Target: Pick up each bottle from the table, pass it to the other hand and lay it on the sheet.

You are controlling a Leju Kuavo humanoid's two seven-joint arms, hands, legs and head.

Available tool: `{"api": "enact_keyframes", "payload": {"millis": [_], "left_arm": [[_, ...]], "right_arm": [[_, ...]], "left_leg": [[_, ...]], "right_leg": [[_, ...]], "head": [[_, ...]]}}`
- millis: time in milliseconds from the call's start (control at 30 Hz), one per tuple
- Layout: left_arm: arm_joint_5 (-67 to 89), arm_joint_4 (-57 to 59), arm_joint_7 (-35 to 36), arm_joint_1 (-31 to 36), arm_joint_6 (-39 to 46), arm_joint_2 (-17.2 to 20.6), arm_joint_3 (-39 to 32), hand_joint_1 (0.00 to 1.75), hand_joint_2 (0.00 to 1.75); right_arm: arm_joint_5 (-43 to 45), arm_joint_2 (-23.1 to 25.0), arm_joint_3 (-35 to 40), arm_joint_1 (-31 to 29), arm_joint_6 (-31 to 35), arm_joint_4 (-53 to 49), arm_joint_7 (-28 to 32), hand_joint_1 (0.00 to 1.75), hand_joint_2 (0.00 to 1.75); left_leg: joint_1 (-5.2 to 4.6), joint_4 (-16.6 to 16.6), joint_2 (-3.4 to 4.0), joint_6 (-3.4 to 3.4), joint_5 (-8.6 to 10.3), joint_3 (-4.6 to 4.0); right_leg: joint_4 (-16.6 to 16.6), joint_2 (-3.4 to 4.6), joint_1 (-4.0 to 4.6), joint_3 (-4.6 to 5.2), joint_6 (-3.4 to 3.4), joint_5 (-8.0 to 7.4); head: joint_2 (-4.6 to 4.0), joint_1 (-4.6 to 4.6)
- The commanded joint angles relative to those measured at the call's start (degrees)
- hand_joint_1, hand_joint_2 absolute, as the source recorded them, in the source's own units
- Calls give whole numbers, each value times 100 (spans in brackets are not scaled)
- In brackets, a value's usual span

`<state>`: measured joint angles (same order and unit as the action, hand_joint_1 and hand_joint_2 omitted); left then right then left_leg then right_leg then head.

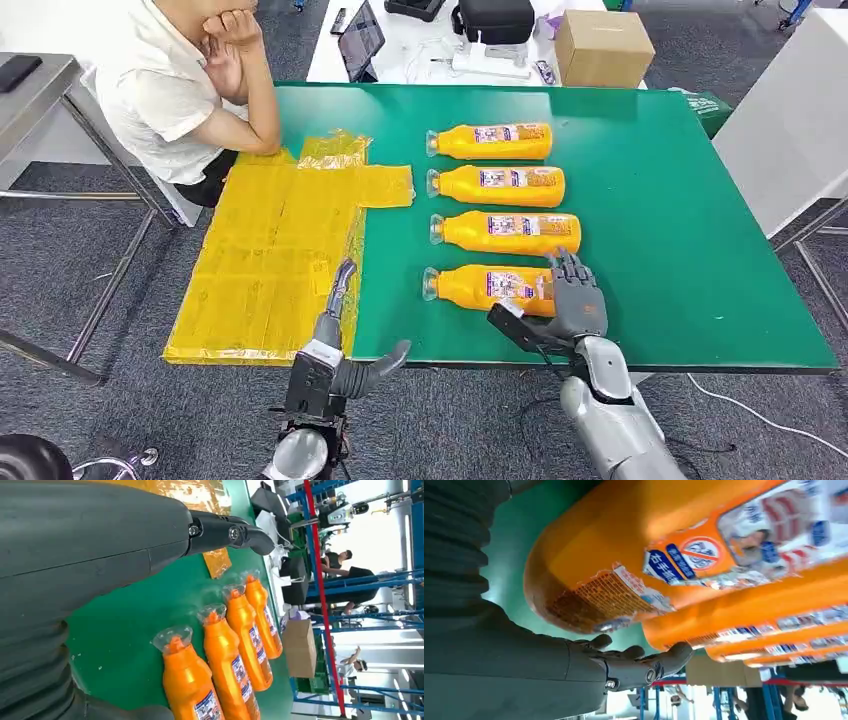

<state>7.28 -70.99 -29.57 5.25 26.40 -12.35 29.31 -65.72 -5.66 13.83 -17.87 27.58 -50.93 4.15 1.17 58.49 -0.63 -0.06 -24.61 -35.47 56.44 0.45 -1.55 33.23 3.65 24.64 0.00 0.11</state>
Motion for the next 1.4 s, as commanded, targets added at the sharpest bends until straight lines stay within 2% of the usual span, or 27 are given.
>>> {"api": "enact_keyframes", "payload": {"millis": [33,233,267,300,367,533,700,733,767,867,1100,1400], "left_arm": [[-8,274,41,160,-16,44,48,0,175],[-8,274,41,160,-16,44,48,0,175],[-8,274,41,160,-16,44,48,0,175],[-13,282,81,158,-76,44,55,0,175],[-43,247,192,136,-233,51,56,0,175],[61,12,258,61,-320,100,106,0,175],[63,6,289,146,-439,81,156,0,175],[-129,9,337,197,-662,84,174,0,175],[-233,28,383,243,-745,77,189,0,175],[-376,81,418,320,-836,81,234,0,175],[-508,99,415,382,-954,117,326,0,175],[-751,112,437,418,-1122,127,398,0,175]], "right_arm": [[16,-114,243,-283,-70,547,-22,0,175],[16,-114,243,-283,-70,547,-22,0,175],[16,-114,243,-283,-70,547,-22,0,175],[56,-125,280,-263,-210,511,-66,0,175],[189,-182,316,-175,-442,403,-120,0,175],[161,-321,397,70,-440,16,-171,0,175],[14,-391,448,-285,-700,333,-364,0,175],[9,-446,514,-503,-1003,586,-408,175,175],[117,-482,514,-701,-1160,867,-339,175,175],[245,-543,501,-976,-1066,1479,-153,175,175],[340,-644,476,-1046,-1231,2016,-36,175,175],[545,-785,508,-974,-1476,2155,288,175,175]], "left_leg": [[2,-3,5,4,-3,14],[1,-3,5,5,-2,13],[4,-6,13,11,-7,34],[1,-3,6,6,-3,16],[1,-3,6,6,-3,15],[3,-7,-4,8,-6,34],[1,-3,2,6,-3,21],[-1,-1,4,5,-2,16],[2,-4,12,12,-8,38],[-2,1,10,9,0,18],[1,-3,-4,11,3,26],[4,-11,-17,15,10,53]], "right_leg": [[-5,-1,5,-14,-13,1],[-5,-1,5,-12,-12,0],[-11,0,11,-34,-27,2],[-5,-1,4,-15,-14,1],[-6,-2,5,-15,-14,1],[-12,-15,9,-38,-22,7],[-6,-6,5,-21,-16,3],[-3,-1,2,-13,-10,1],[-9,-2,9,-36,-28,4],[-3,2,2,-17,-12,-3],[-9,-10,4,-29,-7,-5],[-24,-27,9,-60,-13,-9]], "head": [[0,2],[0,2],[0,2],[0,2],[0,2],[0,2],[0,0],[0,0],[0,2],[0,2],[0,2],[0,2]]}}
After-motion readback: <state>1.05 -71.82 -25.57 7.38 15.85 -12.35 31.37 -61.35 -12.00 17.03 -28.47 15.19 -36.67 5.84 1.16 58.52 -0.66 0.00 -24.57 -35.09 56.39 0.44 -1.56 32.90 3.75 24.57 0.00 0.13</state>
